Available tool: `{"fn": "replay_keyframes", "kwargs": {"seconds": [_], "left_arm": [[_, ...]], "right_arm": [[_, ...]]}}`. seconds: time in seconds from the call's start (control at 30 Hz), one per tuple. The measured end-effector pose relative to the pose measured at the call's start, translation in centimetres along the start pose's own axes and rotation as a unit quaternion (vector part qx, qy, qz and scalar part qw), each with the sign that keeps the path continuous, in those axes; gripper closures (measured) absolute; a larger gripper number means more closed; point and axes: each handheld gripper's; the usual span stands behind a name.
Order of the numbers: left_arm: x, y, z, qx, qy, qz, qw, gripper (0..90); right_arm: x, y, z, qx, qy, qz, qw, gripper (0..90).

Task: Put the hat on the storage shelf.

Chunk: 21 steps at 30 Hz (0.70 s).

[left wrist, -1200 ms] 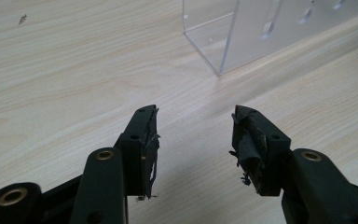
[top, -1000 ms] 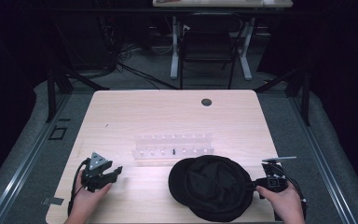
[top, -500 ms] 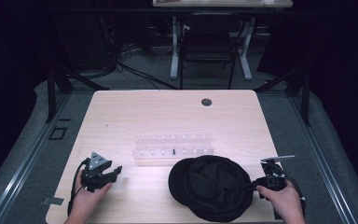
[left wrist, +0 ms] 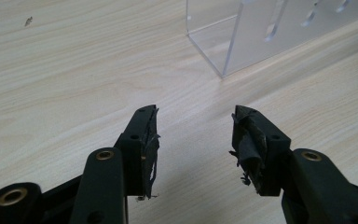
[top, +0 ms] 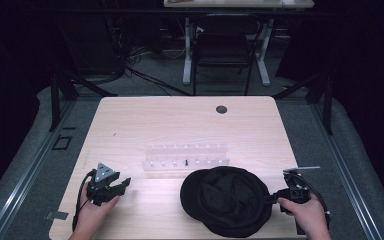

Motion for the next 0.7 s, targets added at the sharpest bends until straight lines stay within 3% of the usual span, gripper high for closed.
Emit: {"fn": "replay_keyframes", "kwargs": {"seconds": [0.17, 0.27, 0.3, 0.33, 0.37, 0.7], "left_arm": [[0.0, 0.0, 0.0, -0.001, 0.000, 0.000, 1.0000, 50.5], [0.0, 0.0, 0.0, -0.001, 0.000, 0.000, 1.0000, 50.5], [0.0, 0.0, 0.0, -0.001, -0.001, -0.001, 1.0000, 50.5], [0.0, 0.0, 0.0, -0.001, -0.001, 0.000, 1.0000, 50.5], [0.0, 0.0, -0.1, -0.001, -0.001, 0.000, 1.0000, 50.5], [0.0, 0.0, -0.1, 0.000, -0.001, 0.000, 1.0000, 50.5]], "right_arm": [[0.1, 0.1, 0.4, 0.001, 0.013, 0.000, 0.9999, 87.5], [0.1, 0.2, 0.7, -0.001, 0.002, 0.005, 1.0000, 87.6], [0.0, 0.2, 0.8, 0.008, 0.024, -0.002, 0.9997, 87.6], [0.0, 0.3, 1.2, 0.000, 0.006, 0.009, 0.9999, 87.6], [0.0, 0.2, 1.1, 0.010, 0.032, -0.002, 0.9994, 87.6], [-0.5, 0.8, 2.7, 0.019, 0.066, 0.000, 0.9976, 87.6]]}}
Point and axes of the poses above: each handheld gripper's, and its own axes: z roughly backward along the jaws, y roughly out of its top, x roughly to its right, and after that the axes turned 15 degrees about -y, right-handed
